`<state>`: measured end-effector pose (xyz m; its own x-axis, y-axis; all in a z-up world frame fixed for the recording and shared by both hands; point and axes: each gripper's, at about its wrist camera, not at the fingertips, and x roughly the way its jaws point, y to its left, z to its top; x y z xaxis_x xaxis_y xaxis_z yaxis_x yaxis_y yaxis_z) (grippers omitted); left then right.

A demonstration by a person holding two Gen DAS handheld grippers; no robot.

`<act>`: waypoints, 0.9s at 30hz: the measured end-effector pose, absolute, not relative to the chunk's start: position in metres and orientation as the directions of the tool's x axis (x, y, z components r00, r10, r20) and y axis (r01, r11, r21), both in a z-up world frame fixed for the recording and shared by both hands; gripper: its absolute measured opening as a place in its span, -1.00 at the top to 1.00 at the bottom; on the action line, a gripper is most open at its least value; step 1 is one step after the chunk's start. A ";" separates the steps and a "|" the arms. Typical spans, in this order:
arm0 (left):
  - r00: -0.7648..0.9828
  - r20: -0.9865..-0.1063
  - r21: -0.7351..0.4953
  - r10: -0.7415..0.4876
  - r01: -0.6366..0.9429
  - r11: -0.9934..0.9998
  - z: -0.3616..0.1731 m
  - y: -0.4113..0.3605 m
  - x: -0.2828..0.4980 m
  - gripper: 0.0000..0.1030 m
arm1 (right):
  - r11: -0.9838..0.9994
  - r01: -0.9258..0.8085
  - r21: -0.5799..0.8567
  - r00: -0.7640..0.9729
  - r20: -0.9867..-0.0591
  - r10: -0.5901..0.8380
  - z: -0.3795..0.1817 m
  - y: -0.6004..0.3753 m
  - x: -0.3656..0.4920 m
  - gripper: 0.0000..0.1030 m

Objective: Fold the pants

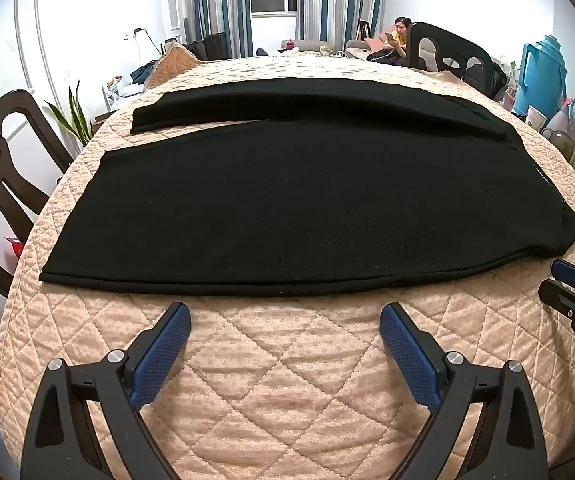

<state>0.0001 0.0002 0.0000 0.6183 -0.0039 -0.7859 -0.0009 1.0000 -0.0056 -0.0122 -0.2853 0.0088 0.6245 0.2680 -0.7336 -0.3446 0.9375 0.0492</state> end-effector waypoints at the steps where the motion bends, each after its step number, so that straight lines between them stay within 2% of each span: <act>1: 0.620 -0.785 -0.003 -0.002 0.000 1.000 0.000 0.000 0.000 -0.89 | 0.938 -0.344 0.052 0.624 -0.734 0.269 0.009 -0.286 -0.012 0.14; 27: 0.623 -0.782 -0.002 -0.001 -0.001 1.000 0.000 0.000 0.000 -0.89 | 0.939 -0.341 0.042 0.630 -0.732 0.261 0.009 -0.284 -0.012 0.13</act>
